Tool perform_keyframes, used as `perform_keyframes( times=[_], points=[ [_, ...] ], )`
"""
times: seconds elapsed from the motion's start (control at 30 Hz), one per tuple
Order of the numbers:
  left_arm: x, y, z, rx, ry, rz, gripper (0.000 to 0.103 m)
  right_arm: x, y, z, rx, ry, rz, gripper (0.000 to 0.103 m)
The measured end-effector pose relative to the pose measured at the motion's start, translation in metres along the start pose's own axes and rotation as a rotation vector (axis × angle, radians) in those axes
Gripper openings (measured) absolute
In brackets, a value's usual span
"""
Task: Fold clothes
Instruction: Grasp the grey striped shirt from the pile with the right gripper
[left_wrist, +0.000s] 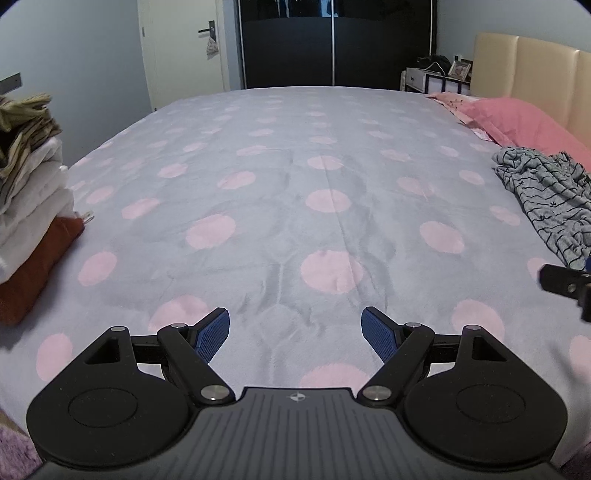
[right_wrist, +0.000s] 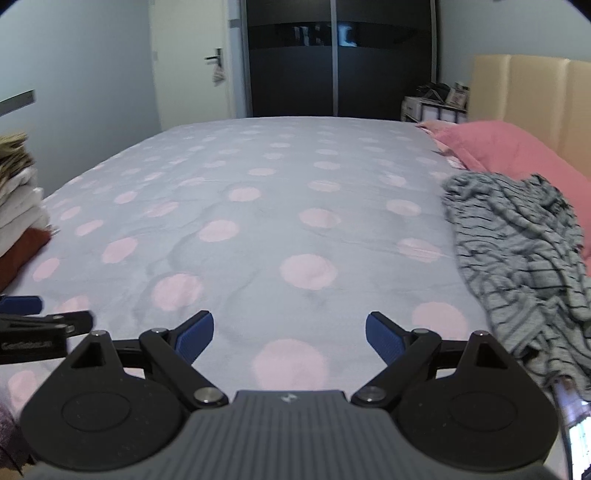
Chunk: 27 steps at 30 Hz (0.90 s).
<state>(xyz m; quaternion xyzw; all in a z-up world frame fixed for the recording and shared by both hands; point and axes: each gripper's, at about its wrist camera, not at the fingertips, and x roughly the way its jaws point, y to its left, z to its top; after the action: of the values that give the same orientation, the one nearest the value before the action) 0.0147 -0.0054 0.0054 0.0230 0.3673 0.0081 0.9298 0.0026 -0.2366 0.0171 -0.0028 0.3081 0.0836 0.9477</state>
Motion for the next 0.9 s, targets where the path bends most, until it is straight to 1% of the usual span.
perform_keyframes(
  times=[0.13, 0.23, 0.3, 0.33, 0.4, 0.5, 0.6, 0.63, 0.67, 0.77, 0.8, 0.83, 0.87, 0.9],
  points=[
    [0.005, -0.004, 0.022, -0.013, 0.011, -0.036, 0.078, 0.004, -0.040, 0.013, 0.027, 0.038, -0.054, 0.090],
    [0.013, -0.009, 0.034, 0.007, -0.015, -0.025, 0.078, 0.010, -0.086, 0.025, 0.058, 0.070, -0.113, 0.090],
    [0.021, -0.012, 0.035, 0.034, -0.026, -0.002, 0.078, 0.014, -0.116, 0.031, 0.040, 0.076, -0.184, 0.090],
    [0.024, -0.013, 0.033, 0.047, -0.024, 0.012, 0.079, 0.017, -0.134, 0.032, 0.022, 0.077, -0.237, 0.090],
    [0.034, -0.014, 0.028, 0.064, -0.001, 0.033, 0.078, 0.022, -0.164, 0.033, 0.008, 0.087, -0.313, 0.090],
    [0.049, -0.013, 0.022, 0.050, 0.040, 0.037, 0.078, 0.033, -0.214, 0.031, 0.039, 0.114, -0.420, 0.090],
    [0.061, -0.014, 0.022, 0.047, 0.060, 0.046, 0.078, 0.044, -0.245, 0.027, 0.034, 0.130, -0.497, 0.089],
    [0.064, -0.015, 0.022, 0.050, 0.066, 0.050, 0.078, 0.048, -0.254, 0.025, 0.027, 0.135, -0.523, 0.086],
    [0.068, -0.016, 0.023, 0.057, 0.069, 0.056, 0.078, 0.052, -0.261, 0.023, 0.030, 0.143, -0.529, 0.083],
    [0.074, -0.019, 0.024, 0.065, 0.080, 0.065, 0.078, 0.065, -0.280, 0.019, 0.051, 0.174, -0.534, 0.068],
    [0.076, -0.020, 0.024, 0.067, 0.084, 0.064, 0.078, 0.069, -0.284, 0.017, 0.059, 0.184, -0.529, 0.057],
    [0.078, -0.022, 0.024, 0.071, 0.087, 0.063, 0.078, 0.073, -0.288, 0.015, 0.067, 0.194, -0.523, 0.041],
    [0.079, -0.024, 0.024, 0.076, 0.090, 0.063, 0.078, 0.076, -0.291, 0.013, 0.075, 0.203, -0.518, 0.034],
    [0.081, -0.025, 0.023, 0.081, 0.092, 0.061, 0.078, 0.077, -0.290, 0.011, 0.076, 0.209, -0.519, 0.031]
  ],
)
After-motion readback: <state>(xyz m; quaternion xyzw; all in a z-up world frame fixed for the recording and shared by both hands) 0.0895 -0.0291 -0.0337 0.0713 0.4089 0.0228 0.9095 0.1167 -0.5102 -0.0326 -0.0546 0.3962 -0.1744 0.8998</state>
